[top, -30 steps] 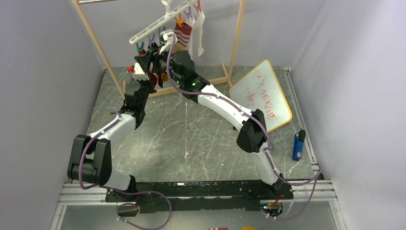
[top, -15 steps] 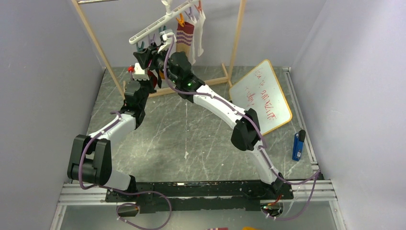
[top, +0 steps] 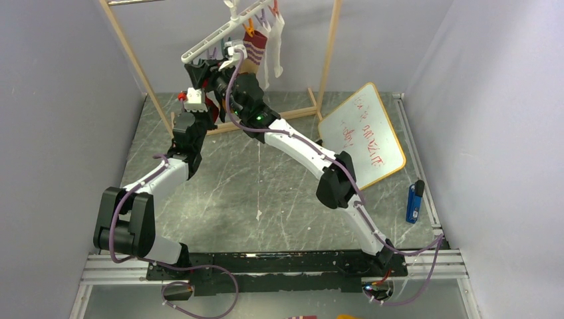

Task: Remove the socks clipped to the hanger

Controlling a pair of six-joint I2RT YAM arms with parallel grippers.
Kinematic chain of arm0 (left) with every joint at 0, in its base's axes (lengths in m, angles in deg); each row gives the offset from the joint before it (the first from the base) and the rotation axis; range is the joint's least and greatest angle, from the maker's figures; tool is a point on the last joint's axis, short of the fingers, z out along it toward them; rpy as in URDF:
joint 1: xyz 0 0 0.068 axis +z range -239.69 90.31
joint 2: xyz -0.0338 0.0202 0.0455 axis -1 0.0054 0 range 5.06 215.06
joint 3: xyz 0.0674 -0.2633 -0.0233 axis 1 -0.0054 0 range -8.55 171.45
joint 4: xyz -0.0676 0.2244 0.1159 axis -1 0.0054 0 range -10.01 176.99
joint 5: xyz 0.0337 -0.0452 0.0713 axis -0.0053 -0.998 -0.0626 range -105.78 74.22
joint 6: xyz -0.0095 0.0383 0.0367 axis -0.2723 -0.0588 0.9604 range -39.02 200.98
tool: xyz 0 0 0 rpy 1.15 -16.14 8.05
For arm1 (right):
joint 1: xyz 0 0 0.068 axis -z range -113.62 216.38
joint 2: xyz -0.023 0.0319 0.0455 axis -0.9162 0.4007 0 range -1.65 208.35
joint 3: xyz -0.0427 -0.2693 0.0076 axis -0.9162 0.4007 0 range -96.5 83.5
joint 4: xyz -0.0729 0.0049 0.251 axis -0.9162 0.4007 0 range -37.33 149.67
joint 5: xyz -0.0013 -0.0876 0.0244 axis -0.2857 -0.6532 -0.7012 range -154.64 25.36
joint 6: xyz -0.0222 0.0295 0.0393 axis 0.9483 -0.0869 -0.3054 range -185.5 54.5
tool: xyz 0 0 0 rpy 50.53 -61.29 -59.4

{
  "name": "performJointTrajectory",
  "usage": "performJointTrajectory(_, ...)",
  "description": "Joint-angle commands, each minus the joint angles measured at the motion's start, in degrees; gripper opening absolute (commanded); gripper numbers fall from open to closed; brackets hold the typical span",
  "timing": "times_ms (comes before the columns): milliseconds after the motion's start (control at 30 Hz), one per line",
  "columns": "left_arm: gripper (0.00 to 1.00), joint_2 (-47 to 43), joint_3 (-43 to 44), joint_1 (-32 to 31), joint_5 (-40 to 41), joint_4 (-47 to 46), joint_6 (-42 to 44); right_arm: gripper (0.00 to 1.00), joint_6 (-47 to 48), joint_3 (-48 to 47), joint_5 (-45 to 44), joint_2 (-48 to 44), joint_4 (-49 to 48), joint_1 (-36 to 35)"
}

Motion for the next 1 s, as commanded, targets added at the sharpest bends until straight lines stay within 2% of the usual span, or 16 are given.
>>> performJointTrajectory(0,0.05,-2.2,-0.5,-0.3,-1.2,-1.8,0.6,0.57,0.1,-5.6,-1.3,1.4,-3.6,-0.3)
performJointTrajectory(400,0.05,-3.2,-0.8,-0.3,-1.2,-1.2,0.9,0.49,1.7,-11.5,-0.3,6.0,-3.4,-0.1)
performJointTrajectory(967,0.05,-2.8,-0.5,-0.4,-1.0,-0.7,1.3,0.27,1.8,-10.8,-0.1,6.2,-4.5,-0.1)
